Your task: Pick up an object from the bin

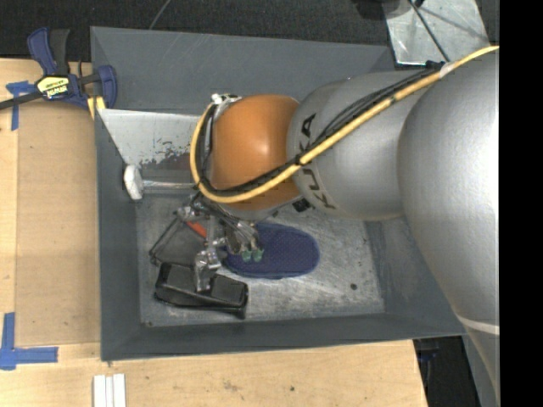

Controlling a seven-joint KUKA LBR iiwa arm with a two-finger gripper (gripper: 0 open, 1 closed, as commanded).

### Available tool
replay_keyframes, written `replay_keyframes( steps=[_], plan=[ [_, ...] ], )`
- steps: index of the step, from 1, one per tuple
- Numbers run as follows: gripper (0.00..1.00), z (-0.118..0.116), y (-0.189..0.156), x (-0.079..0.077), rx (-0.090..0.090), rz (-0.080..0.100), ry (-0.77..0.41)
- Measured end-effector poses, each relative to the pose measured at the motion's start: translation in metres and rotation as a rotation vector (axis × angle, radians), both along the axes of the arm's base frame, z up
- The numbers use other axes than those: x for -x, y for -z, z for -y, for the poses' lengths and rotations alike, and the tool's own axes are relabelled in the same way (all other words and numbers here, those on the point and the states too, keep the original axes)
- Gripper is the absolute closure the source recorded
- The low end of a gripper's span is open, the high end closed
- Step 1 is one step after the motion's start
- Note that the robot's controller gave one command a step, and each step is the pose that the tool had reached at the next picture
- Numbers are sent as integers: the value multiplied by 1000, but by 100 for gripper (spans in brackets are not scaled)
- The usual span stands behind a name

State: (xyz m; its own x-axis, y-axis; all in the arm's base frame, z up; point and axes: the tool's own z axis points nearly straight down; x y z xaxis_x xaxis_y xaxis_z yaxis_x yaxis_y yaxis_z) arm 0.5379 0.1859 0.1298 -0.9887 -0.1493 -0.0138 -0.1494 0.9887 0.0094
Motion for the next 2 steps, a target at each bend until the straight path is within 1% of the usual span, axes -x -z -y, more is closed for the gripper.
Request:
replay_keyframes(
  steps=[1,2],
  plan=[
    [0,0,1,-1,1,0,-46],
    [0,-25,-23,-19,7,-8,191]
  ],
)
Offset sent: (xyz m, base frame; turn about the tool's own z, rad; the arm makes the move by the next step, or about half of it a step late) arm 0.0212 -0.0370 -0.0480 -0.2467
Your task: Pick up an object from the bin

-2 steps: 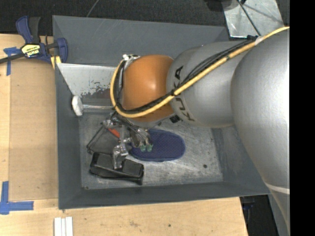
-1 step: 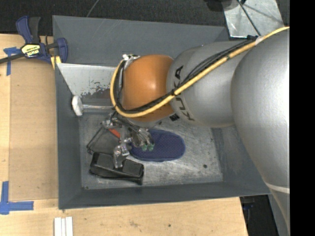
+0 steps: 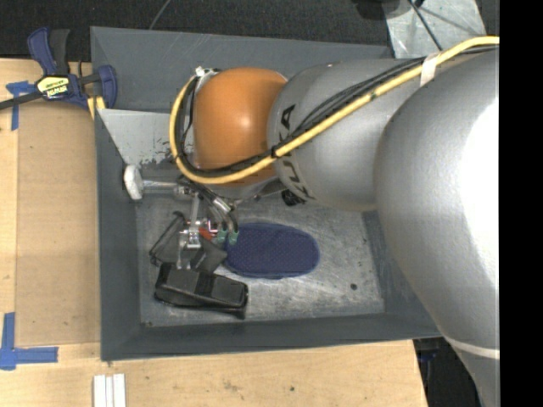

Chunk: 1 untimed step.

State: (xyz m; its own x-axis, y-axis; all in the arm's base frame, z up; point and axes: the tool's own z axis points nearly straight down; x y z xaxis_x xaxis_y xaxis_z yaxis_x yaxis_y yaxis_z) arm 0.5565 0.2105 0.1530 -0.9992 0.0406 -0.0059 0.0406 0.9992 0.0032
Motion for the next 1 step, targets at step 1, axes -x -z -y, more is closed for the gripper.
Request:
replay_keyframes(
  steps=[1],
  plan=[
    [0,6,19,2,-6,17,20]
  ],
)
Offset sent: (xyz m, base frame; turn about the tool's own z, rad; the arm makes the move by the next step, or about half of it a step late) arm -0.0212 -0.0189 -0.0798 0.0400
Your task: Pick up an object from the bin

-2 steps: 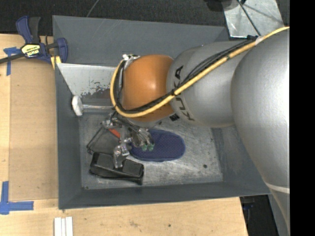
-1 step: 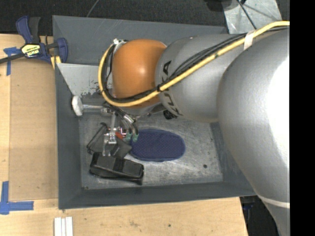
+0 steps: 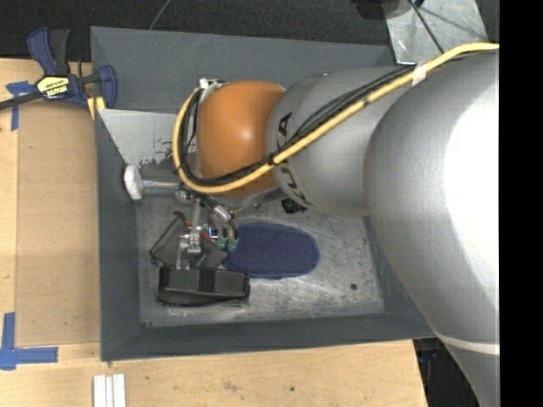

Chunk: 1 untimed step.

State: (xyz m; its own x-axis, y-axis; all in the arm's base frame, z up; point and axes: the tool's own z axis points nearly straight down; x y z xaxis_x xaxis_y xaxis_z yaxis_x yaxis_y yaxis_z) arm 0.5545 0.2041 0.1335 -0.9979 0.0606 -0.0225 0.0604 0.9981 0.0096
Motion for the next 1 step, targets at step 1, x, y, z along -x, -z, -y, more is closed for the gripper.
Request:
replay_keyframes(
  steps=[1],
  plan=[
    [0,57,-3,-49,12,-15,-85]
  ],
)
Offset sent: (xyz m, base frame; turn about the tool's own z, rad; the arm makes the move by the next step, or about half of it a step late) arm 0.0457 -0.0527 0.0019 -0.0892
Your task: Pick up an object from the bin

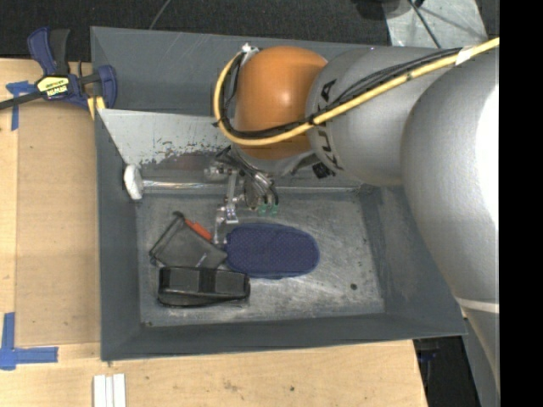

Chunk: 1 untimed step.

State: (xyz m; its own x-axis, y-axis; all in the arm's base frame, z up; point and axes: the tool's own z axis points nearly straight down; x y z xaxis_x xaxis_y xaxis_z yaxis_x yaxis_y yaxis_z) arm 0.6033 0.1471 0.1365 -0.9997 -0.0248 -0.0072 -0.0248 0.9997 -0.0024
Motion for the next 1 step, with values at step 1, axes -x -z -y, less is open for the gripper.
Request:
replay_keyframes(
  steps=[1],
  plan=[
    [0,20,63,48,-3,4,-177]
  ],
)
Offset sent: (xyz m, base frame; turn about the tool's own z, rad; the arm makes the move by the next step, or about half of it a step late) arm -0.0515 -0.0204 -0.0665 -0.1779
